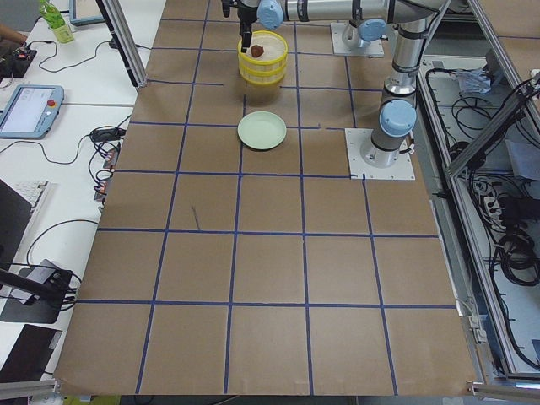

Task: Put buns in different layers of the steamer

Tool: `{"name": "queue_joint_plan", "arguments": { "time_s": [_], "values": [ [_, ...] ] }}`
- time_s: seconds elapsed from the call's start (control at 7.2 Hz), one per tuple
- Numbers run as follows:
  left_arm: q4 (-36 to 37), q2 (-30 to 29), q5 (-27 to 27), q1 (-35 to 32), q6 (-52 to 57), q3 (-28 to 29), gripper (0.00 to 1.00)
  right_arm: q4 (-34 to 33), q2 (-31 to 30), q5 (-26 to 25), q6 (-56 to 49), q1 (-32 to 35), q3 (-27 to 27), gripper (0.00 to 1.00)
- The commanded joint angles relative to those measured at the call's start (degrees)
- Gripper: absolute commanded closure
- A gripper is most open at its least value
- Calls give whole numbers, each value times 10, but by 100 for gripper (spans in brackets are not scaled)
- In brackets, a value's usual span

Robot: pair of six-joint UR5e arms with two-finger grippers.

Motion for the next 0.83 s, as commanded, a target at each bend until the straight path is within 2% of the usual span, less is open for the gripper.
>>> {"name": "queue_joint_plan", "arguments": {
  "time_s": [0.0,0.28,0.69],
  "values": [
    [-130,77,-9,118,138,3,0,0,0,1,0,0,0,0],
    [-202,106,-5,136,152,3,0,0,1,0,-1,0,0,0],
    [-208,102,-25,133,145,2,0,0,1,0,-1,0,0,0]
  ]
}}
